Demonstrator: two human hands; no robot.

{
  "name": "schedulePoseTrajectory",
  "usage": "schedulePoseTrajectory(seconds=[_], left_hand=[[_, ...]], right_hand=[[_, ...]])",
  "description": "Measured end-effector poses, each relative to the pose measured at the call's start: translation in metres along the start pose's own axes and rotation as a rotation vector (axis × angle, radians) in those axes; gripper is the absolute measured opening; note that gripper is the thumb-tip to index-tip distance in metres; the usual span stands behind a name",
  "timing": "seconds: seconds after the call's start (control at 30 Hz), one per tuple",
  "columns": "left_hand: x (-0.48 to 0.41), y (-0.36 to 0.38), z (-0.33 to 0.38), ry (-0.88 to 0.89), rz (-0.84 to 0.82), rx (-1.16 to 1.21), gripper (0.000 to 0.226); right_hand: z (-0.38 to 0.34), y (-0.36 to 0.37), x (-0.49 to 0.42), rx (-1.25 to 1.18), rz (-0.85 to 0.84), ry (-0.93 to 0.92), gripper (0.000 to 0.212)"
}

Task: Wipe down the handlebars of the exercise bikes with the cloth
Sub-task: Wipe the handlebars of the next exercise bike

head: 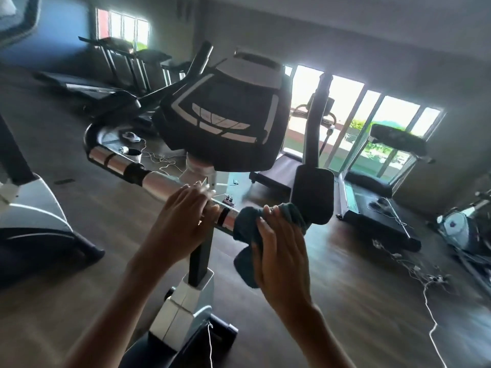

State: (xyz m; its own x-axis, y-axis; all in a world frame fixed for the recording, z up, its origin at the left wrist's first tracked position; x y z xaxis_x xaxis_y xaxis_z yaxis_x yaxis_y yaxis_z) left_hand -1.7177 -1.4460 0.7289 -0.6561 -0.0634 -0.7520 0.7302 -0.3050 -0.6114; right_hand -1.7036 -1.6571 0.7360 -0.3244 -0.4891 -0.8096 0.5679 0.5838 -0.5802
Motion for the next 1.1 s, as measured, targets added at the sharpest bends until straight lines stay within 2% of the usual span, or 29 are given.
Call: schedulePoseTrajectory(seconds=[0.07, 0.17, 0.37, 0.53, 0.73, 0.9, 1.03, 1.1], left_hand=[[0.002, 0.001, -0.001, 0.028, 0.024, -0.013, 0.036], [0.002, -0.001, -0.004, 0.035, 0.008, -0.032, 0.038], [0.004, 0.002, -0.006, 0.037, 0.014, -0.02, 0.041], [0.004, 0.004, -0.005, 0.044, 0.06, -0.002, 0.039], [0.005, 0.003, -0.004, 0.051, 0.056, 0.004, 0.042], [0.004, 0.003, -0.003, 0.036, 0.06, 0.01, 0.04], [0.006, 0.002, -0.002, 0.038, 0.056, 0.003, 0.039], [0.006, 0.001, -0.004, 0.05, 0.054, 0.004, 0.04]], right_hand=[[-0.003, 0.0, -0.028, 0.0, -0.033, 0.113, 0.03], [-0.008, 0.0, -0.052, 0.009, -0.084, 0.225, 0.035], [-0.008, 0.005, -0.018, 0.08, -0.033, 0.084, 0.036], [-0.011, 0.006, -0.048, 0.042, -0.069, 0.199, 0.038], [-0.005, 0.0, -0.015, 0.066, -0.093, 0.043, 0.045], [-0.006, 0.008, -0.049, -0.001, -0.097, 0.194, 0.041], [-0.007, 0.005, -0.02, 0.055, -0.079, 0.074, 0.045], [-0.004, 0.005, -0.023, 0.076, -0.077, 0.074, 0.043]])
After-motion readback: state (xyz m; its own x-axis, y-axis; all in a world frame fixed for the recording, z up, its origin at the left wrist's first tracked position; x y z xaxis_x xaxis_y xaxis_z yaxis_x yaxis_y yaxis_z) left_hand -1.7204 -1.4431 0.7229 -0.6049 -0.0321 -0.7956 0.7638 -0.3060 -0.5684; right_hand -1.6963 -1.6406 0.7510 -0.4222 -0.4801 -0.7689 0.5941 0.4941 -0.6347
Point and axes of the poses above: each hand's wrist, its own x-axis away from the middle knuckle, its own y-axis out of the palm, z = x × y, the point moved 1 cm from there along -x, towards the middle knuckle, and after that the axes turned 3 degrees about -x, right-handed, at the moved point
